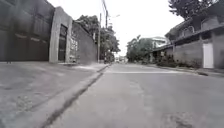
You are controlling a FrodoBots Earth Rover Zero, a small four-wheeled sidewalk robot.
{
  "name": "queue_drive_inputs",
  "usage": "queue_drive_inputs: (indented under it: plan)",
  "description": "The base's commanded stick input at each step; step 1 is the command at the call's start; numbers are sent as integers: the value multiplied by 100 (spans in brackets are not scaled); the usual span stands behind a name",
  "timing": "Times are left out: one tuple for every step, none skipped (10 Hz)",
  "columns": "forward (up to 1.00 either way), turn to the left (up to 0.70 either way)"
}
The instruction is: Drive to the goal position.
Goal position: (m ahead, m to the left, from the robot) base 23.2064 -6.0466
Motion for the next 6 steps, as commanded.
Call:
queue_drive_inputs:
  plan:
    - [100, 0]
    - [100, 0]
    - [100, 0]
    - [100, 0]
    - [100, 0]
    - [100, 0]
